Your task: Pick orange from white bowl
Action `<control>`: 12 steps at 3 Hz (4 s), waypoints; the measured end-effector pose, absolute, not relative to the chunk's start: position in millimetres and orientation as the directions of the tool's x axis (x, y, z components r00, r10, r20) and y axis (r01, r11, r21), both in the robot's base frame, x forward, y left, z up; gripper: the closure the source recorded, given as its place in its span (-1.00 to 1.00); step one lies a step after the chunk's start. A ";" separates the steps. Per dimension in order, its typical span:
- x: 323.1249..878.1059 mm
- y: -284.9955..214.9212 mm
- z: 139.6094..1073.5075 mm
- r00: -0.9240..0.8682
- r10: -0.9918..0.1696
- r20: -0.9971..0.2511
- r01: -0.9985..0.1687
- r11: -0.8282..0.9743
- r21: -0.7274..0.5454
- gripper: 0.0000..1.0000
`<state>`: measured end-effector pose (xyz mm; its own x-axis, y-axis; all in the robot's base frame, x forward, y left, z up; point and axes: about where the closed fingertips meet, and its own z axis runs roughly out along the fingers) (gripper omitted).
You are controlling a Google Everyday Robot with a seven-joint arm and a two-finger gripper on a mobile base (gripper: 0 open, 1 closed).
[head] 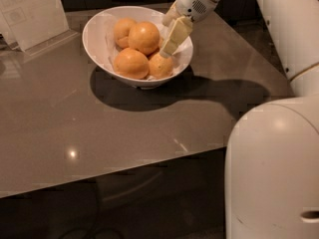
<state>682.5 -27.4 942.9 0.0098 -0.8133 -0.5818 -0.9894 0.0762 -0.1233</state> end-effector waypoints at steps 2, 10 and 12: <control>703.5 12.6 936.8 0.063 -0.801 -0.596 -0.993 0.011 -0.119 -0.67; 722.2 2.4 933.0 -0.014 -0.755 -0.656 -0.991 0.100 -0.093 1.00; 703.1 -9.9 975.1 0.076 -0.638 -0.766 -0.978 0.100 -0.181 1.00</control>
Offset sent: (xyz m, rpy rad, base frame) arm 0.0309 0.0452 0.0041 -0.0029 0.0320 0.1219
